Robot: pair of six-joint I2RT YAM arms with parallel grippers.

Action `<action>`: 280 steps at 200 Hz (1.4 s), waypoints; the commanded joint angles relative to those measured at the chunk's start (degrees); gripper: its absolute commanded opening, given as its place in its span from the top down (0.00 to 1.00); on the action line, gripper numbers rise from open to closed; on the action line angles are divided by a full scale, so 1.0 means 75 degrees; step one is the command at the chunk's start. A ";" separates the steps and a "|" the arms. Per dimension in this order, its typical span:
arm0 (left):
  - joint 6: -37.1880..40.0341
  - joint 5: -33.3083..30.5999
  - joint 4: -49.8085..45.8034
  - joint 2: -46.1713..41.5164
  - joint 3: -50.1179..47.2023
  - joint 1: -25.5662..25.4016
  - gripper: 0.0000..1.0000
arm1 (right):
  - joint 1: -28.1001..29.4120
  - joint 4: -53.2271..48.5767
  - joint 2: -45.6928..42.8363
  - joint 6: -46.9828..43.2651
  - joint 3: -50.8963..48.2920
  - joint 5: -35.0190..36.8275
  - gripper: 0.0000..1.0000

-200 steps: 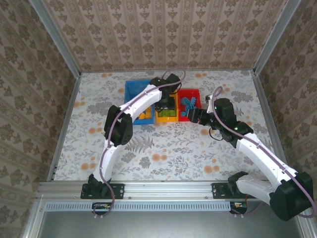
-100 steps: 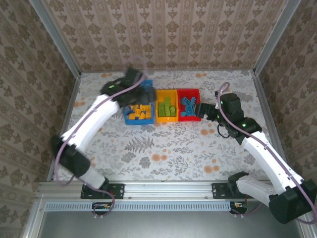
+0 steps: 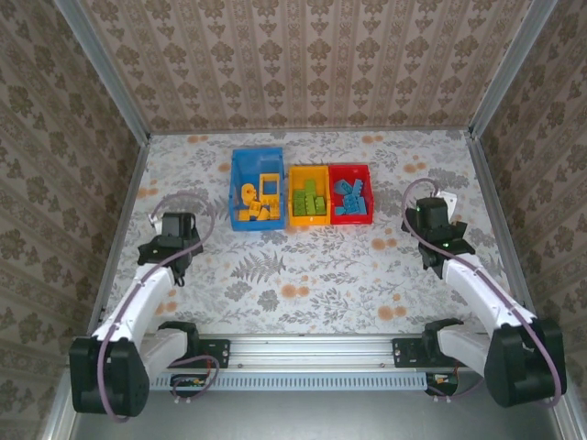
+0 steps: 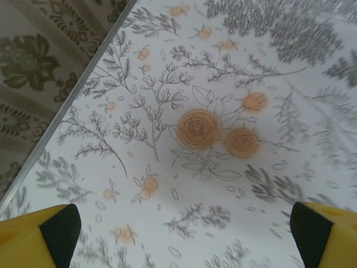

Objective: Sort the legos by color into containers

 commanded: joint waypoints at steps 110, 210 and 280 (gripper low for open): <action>0.2582 0.2807 0.8858 0.3669 -0.1014 0.0684 0.00 | -0.0884 0.9530 0.3428 -0.1533 -0.2140 -0.2237 0.00; 0.2558 0.2362 0.9346 0.3902 -0.1090 0.0607 0.00 | -0.0516 0.7973 0.3321 -0.1868 -0.1406 -0.1909 0.00; 0.2553 0.2357 0.9316 0.3908 -0.1086 0.0600 0.00 | -0.0687 0.7575 0.3343 -0.2011 -0.1173 -0.2842 0.00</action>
